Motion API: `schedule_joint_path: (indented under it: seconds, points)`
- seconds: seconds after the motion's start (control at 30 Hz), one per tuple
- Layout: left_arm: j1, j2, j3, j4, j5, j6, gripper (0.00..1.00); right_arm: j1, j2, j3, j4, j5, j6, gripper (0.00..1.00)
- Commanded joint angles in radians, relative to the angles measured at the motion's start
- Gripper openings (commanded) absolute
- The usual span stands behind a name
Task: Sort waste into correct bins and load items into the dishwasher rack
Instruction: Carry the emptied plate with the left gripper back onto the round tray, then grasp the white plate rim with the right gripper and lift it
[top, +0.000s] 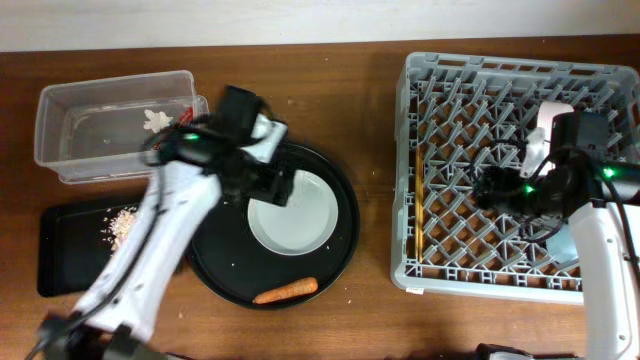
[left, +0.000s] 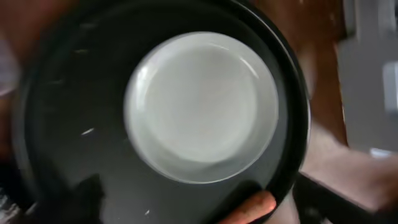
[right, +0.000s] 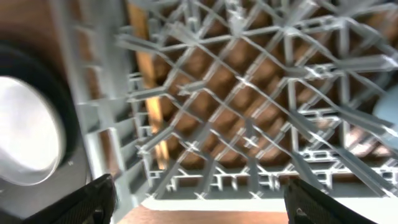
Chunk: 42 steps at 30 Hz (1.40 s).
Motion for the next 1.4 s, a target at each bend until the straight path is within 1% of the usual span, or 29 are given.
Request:
schedule_joint_path:
  seconds: [0.0,0.1,0.17,0.23,0.33,0.37,0.57,0.73,0.77,0.8,0.87,0.93,0.97,1.0,1.03,1.27,1.37]
  points:
    - [0.128,-0.067,0.014,-0.034,-0.022,-0.046,0.99,0.13,-0.004,0.037,0.053,-0.097,-0.043,0.86]
    - [0.232,-0.07,0.012,-0.072,-0.021,-0.084,0.99,0.327,0.001,0.04,0.161,-0.096,-0.043,0.87]
    - [0.271,-0.07,0.01,-0.084,-0.022,-0.095,0.99,0.442,0.019,0.04,0.222,-0.087,-0.042,0.88]
    - [0.304,-0.07,0.008,-0.084,-0.022,-0.102,0.99,0.547,0.06,0.04,0.267,-0.035,-0.025,0.88]
    - [0.324,-0.07,0.008,-0.084,-0.022,-0.102,0.99,0.638,0.132,0.04,0.297,0.01,0.008,0.88]
    - [0.325,-0.07,0.008,-0.083,-0.022,-0.102,0.99,0.673,0.18,0.04,0.311,0.01,0.015,0.87]
    - [0.325,-0.07,0.008,-0.083,-0.022,-0.101,0.99,0.763,0.425,0.04,0.399,0.009,0.133,0.85]
    - [0.325,-0.07,0.007,-0.082,-0.022,-0.101,0.99,0.788,0.578,0.04,0.459,0.009,0.232,0.76]
    - [0.325,-0.07,0.007,-0.082,-0.022,-0.101,0.99,0.788,0.61,0.039,0.472,0.009,0.261,0.68]
    - [0.325,-0.07,0.007,-0.082,-0.022,-0.101,0.99,0.788,0.628,0.039,0.483,0.009,0.285,0.63]
    - [0.325,-0.07,0.007,-0.081,-0.022,-0.101,0.99,0.788,0.657,0.039,0.497,0.008,0.325,0.46]
    - [0.325,-0.07,0.007,-0.079,-0.022,-0.101,0.99,0.788,0.678,0.039,0.508,0.009,0.356,0.24]
    - [0.325,-0.07,0.007,-0.079,-0.022,-0.102,0.99,0.788,0.68,0.039,0.512,0.009,0.363,0.15]
    - [0.325,-0.07,0.007,-0.079,-0.022,-0.101,0.99,0.788,0.681,0.039,0.517,0.009,0.364,0.11]
    - [0.325,-0.07,0.007,-0.079,-0.022,-0.101,0.99,0.788,0.681,0.039,0.524,0.01,0.368,0.05]
    - [0.325,-0.07,0.006,-0.079,-0.022,-0.101,0.99,0.784,0.655,0.05,0.536,0.015,0.378,0.04]
    - [0.325,-0.07,0.006,-0.079,-0.022,-0.101,0.99,0.765,0.57,0.095,0.48,0.131,0.363,0.04]
